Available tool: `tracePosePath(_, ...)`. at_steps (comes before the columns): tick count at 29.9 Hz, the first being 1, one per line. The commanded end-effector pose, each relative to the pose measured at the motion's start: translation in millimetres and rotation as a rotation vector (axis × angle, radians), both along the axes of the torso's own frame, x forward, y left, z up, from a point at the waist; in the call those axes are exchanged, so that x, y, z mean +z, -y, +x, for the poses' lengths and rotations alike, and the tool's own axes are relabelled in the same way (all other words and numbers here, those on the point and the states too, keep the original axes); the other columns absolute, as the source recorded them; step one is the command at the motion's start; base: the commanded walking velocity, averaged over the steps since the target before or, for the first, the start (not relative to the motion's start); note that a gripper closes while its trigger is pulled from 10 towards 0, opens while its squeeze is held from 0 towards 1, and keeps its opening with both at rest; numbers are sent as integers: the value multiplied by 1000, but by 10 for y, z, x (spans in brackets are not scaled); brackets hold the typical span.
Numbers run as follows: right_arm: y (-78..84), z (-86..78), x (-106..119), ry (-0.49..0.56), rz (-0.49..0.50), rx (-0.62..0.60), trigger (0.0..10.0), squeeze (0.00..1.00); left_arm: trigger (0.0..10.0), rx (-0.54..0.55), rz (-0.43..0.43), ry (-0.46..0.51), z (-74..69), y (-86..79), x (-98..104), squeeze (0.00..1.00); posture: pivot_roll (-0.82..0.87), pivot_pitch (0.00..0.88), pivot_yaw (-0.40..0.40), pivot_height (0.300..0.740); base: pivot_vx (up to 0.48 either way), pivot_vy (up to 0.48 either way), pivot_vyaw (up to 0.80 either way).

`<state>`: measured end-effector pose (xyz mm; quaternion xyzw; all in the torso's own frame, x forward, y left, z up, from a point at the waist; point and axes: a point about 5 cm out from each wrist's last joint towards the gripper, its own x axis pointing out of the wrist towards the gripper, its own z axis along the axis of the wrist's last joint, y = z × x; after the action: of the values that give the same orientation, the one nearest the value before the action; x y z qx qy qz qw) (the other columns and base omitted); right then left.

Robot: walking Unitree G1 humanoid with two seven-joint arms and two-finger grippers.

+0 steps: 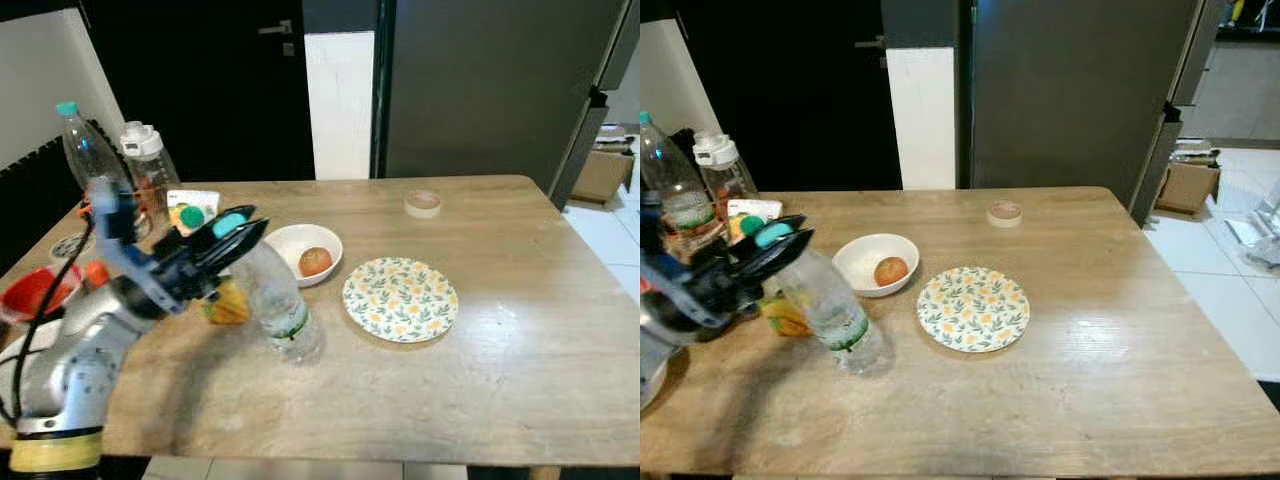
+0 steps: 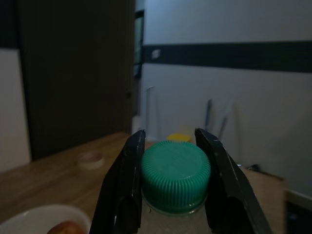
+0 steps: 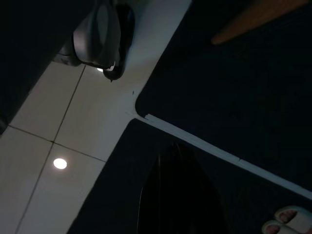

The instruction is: Restocking fridge

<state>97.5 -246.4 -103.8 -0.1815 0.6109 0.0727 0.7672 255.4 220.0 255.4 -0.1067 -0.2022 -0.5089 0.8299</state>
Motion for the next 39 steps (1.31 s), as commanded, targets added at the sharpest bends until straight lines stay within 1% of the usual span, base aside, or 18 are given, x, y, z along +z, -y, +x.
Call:
tracePosePath(1, -14, -8, -6, -2, 3, 0, 10000, 0, 10000, -31, 7, 23, -62, -29, 60, 0, -84, 0, 42, 740, 0, 0, 0)
tracePosePath(2, -14, -6, -5, -2, 3, 2, 10000, 0, 10000, -61, 20, 21, -100, -36, 25, 0, -82, 0, 39, 740, 0, 0, 0)
tracePosePath(3, -14, -6, -5, -2, 3, 2, 10000, 0, 10000, -61, 20, 21, -100, -36, 25, 0, -82, 0, 39, 740, 0, 0, 0)
tracePosePath(6, -12, 5, -2, -1, 3, 6, 10000, 0, 10000, -259, 40, 4, -255, 55, -60, 0, -80, 0, 36, 740, 0, 0, 0)
tracePosePath(7, -12, 5, -2, -1, 3, 6, 10000, 0, 10000, -259, 40, 4, -255, 55, -60, 0, -80, 0, 36, 740, 0, 0, 0)
tracePosePath(10, -12, 12, 0, 0, 3, 6, 10000, 0, 10000, -392, 95, -70, -302, 182, -188, 0, -79, 0, 36, 740, 0, 0, 0)
tracePosePath(12, -14, 10, -1, 0, 3, 6, 10000, 0, 10000, -453, 127, -114, -336, 229, -259, 0, -83, 0, 42, 740, 0, 0, 0)
tracePosePath(15, -15, 8, -2, 0, 3, 4, 10000, 0, 10000, -485, 139, -142, -365, 239, -301, 0, -82, 0, 43, 740, 0, 0, 0)
tracePosePath(19, -9, -15, -6, -6, 1, 0, 10000, 0, 10000, -564, 189, -228, -485, 271, -458, 0, -82, 0, 43, 740, 0, 0, 0)
tracePosePath(21, -7, -20, -7, -7, 0, 0, 10000, 0, 10000, -568, 196, -236, -504, 275, -482, 0, -82, 0, 43, 740, 0, 0, 0)
tracePosePath(23, -10, -23, -8, -8, 1, 1, 10000, 0, 10000, -548, 194, -242, -508, 270, -513, 0, -82, 0, 43, 740, 0, 0, 0)
tracePosePath(26, -17, -17, -9, -7, 3, 3, 10000, 0, 10000, -496, 181, -240, -466, 279, -541, 0, -82, 0, 43, 740, 0, 0, 0)
tracePosePath(28, -18, -16, -9, -7, 3, 4, 10000, 0, 10000, -489, 177, -240, -458, 282, -542, 0, -82, 0, 43, 740, 0, 0, 0)
tracePosePath(32, -23, 13, -3, -1, 4, 8, 10000, 0, 10000, -431, 165, -273, -412, 302, -628, 0, -76, 0, 40, 740, 0, 0, 0)
tracePosePath(34, -23, 13, -3, -1, 4, 8, 10000, 0, 10000, -431, 165, -273, -412, 302, -628, 0, -76, 0, 40, 740, 0, 0, 0)
tracePosePath(35, -15, 18, 0, 0, 2, 9, 10000, 0, 10000, -415, 162, -292, -410, 306, -672, 0, -77, 0, 39, 740, 0, 0, 0)
tracePosePath(39, -3, 15, 3, -1, -1, 10, 10000, 0, 10000, -397, 162, -316, -399, 316, -735, 0, -78, 0, 39, 740, -187, 0, 0)
